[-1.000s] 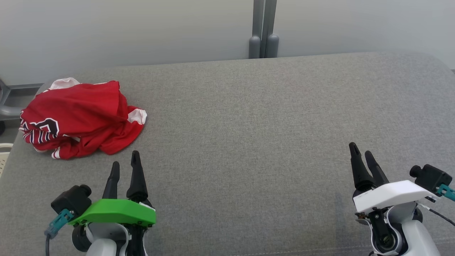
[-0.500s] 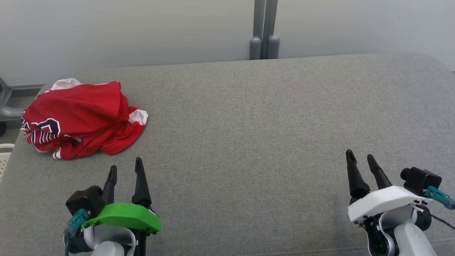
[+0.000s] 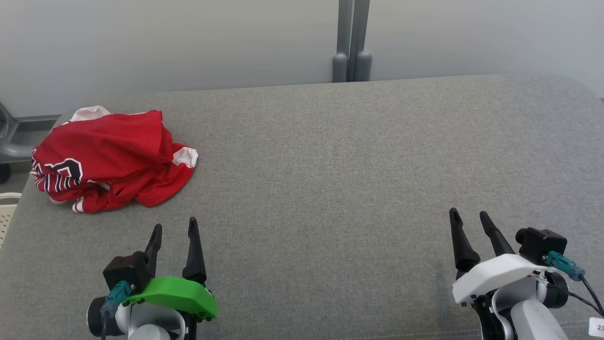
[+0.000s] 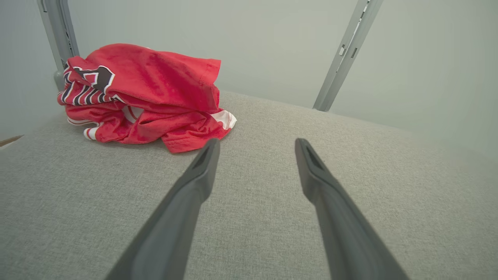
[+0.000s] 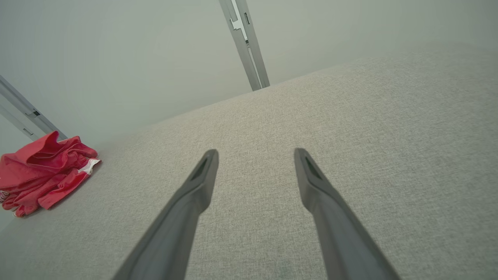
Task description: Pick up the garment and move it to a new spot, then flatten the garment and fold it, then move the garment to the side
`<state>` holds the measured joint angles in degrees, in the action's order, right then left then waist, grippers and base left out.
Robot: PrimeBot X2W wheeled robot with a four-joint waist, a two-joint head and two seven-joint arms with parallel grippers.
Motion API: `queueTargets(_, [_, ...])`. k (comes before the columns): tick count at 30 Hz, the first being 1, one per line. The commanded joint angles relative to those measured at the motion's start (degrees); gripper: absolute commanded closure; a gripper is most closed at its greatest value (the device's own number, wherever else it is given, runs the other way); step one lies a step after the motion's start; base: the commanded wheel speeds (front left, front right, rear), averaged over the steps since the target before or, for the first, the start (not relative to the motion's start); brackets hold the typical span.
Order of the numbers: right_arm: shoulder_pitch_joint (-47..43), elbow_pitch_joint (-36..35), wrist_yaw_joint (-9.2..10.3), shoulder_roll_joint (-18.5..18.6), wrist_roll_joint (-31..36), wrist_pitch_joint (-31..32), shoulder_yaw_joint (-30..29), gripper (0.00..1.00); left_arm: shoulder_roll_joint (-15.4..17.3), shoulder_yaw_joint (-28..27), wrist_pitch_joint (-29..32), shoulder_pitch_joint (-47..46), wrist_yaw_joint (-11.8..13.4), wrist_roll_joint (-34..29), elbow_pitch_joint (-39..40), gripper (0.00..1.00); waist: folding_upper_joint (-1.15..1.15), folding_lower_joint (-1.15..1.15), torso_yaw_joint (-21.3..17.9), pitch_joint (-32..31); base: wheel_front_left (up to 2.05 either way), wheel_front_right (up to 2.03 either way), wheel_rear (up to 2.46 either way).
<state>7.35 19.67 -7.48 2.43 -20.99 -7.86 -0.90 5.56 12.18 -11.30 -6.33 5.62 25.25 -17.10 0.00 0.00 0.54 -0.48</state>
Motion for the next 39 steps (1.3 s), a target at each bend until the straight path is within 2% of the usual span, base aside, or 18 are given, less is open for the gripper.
queueTargets(1, [1.04, -0.02, -0.01, 0.38, 1.43, -0.69, 0.33, 0.0, 0.56, 0.14, -0.56, -1.3, 0.01, -1.48, 0.19, 0.0, 0.0, 0.0, 0.03, -0.02, 0.0, 0.0, 0.0])
queueTargets(23, [0.86, 0.37, -0.02, 0.5, 11.07, -4.43, 1.36, 0.0, 1.25, -0.12, -2.43, -0.47, 3.2, -11.11, 0.47, 0.0, 0.0, 0.0, 0.03, -0.62, 0.0, 0.0, 0.0])
queueTargets(39, [0.59, 0.81, -0.02, 0.57, 15.47, -6.59, 2.11, 0.0, 1.65, -0.84, -3.46, 1.01, 3.6, -15.55, 1.64, 0.0, 0.0, 0.0, -0.11, -1.32, 0.0, 0.0, 0.0])
